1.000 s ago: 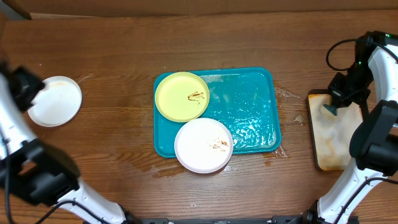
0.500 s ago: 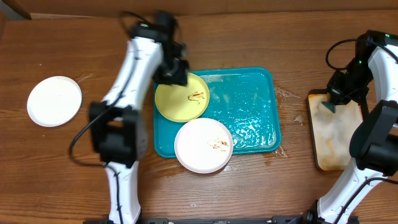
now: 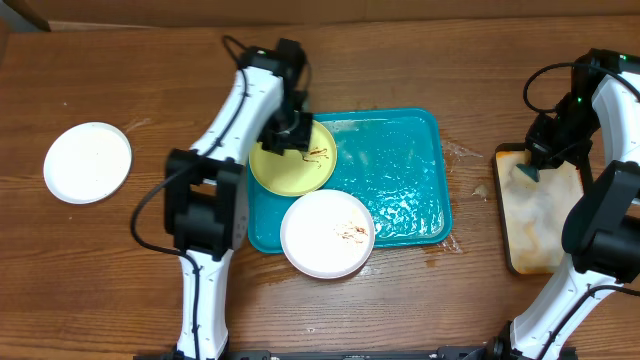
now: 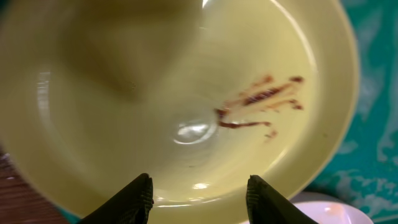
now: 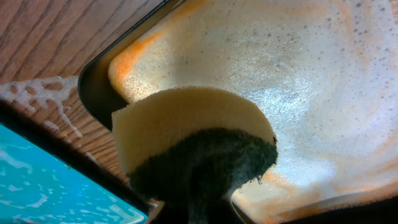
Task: Clean dirty plates on tray and stack at the side
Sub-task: 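Move the left gripper back to the yellow plate on the teal tray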
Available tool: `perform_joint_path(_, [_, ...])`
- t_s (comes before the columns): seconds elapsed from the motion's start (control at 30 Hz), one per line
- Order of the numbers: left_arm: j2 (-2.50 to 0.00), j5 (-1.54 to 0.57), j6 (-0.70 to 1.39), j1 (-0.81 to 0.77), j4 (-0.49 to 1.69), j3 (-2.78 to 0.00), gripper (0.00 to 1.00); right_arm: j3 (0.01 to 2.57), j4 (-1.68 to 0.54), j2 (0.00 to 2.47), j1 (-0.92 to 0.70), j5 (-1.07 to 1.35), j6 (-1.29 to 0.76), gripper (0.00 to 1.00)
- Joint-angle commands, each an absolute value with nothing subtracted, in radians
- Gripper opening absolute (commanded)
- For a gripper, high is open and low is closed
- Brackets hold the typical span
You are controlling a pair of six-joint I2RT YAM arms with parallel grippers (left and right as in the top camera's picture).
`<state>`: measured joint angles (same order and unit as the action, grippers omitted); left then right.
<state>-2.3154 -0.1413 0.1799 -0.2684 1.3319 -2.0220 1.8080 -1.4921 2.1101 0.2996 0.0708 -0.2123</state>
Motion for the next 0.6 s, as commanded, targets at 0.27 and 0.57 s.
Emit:
perform_joint_path(0.27, [-2.304, -0.184, 0.204, -0.027, 1.317, -2.023, 0.54, 1.806, -1.485, 2.070, 0.302, 0.085, -0.200, 0.04])
perform_joint_path(0.57, [-2.305, -0.215, 0.194, -0.107, 1.254, -2.012, 0.54, 1.806, -1.486, 2.070, 0.302, 0.085, -0.200, 0.04])
